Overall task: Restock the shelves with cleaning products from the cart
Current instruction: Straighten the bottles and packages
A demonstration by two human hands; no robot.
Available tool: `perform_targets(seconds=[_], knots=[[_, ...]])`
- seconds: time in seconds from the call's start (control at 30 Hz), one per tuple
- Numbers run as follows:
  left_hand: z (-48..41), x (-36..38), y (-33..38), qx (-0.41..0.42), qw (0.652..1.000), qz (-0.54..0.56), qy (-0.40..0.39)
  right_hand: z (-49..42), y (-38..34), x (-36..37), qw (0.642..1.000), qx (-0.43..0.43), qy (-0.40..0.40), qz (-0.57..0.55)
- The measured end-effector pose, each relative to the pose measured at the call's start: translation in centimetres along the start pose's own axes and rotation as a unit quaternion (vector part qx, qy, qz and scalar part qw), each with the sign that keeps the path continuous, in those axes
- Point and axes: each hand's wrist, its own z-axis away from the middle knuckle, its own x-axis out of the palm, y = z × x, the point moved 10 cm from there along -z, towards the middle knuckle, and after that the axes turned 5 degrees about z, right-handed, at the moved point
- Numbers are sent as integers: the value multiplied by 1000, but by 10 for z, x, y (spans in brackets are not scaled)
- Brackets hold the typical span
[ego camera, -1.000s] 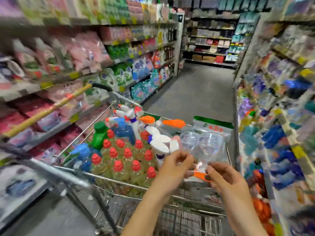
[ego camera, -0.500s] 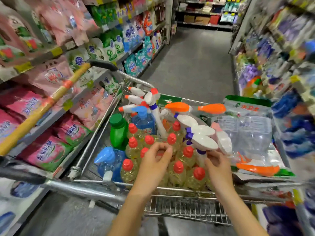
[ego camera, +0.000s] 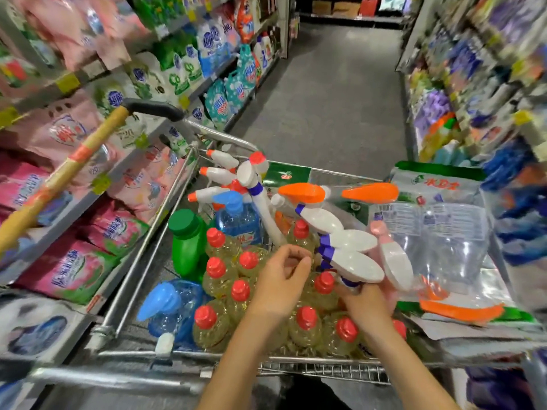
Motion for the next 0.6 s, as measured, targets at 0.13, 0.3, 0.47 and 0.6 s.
perform_targets(seconds=[0.13,0.3,0.47,0.6], knots=[[-8,7,-8,0,1000,-17,-2,6,-13,-18,995,-61,81,21],[-8,8,-9,22,999,-12,-23,19,-43,-29,993,-105,42,-27],[-9,6,-2,34,998,29,-52,50,-79,-55,983,-170,49,-55],[-11,13,7,47,991,21,-120,63,-105,-72,974,-210,75,-37]])
